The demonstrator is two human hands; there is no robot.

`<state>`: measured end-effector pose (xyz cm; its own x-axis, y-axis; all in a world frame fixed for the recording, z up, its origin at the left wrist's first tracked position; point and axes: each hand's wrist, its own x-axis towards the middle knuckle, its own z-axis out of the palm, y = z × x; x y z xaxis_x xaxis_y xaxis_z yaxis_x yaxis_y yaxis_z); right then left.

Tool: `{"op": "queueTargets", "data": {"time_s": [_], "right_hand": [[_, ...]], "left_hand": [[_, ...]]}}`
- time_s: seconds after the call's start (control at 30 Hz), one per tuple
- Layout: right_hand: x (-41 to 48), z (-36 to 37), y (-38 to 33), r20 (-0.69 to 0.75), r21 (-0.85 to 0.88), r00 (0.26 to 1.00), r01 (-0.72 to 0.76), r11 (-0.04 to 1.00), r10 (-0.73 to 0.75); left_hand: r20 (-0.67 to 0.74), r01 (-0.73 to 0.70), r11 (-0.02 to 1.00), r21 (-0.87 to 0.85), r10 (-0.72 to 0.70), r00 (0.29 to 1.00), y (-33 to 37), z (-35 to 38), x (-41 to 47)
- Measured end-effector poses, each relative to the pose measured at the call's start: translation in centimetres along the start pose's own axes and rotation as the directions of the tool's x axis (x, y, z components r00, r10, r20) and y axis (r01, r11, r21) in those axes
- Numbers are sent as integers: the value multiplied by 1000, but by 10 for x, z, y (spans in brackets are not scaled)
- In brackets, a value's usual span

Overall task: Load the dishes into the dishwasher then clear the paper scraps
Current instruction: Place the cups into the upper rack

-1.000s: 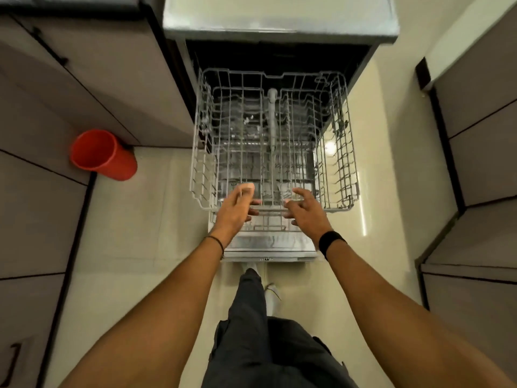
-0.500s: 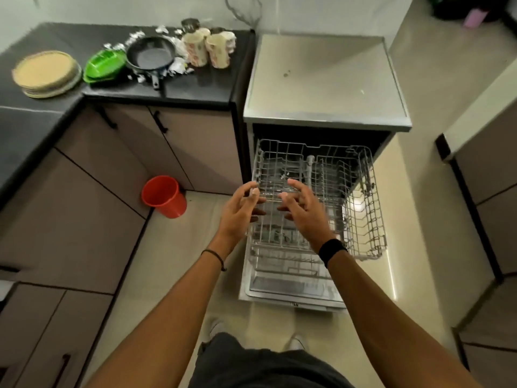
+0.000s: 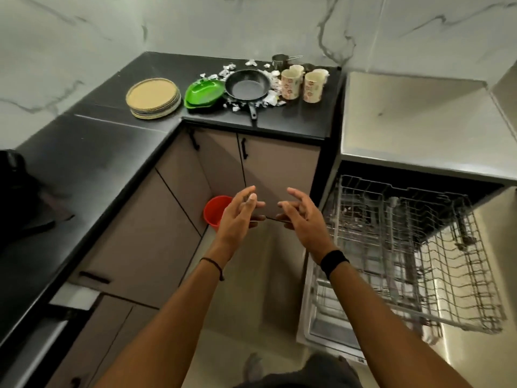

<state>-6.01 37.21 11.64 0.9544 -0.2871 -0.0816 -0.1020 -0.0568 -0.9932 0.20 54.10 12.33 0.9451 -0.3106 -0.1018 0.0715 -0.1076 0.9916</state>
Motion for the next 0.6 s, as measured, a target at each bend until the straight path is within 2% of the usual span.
{"op": "queueTargets", "data": {"time_s": [0.1,0.23,0.6], "right_hand": [[22,22,-10,11,26,1000,9,1000,-9],[58,23,-16,-34,83,999,-6,996,9],[219,-31,-17,-206,95,978,-17,995,37]], "left_hand": [[-22,-17,1000,-7,17,1000,-1,-24,25],[-20,13,995,-99,-15,1000,1,-25,63],[107,-13,998,-69,20,994,26,22,249]]}}
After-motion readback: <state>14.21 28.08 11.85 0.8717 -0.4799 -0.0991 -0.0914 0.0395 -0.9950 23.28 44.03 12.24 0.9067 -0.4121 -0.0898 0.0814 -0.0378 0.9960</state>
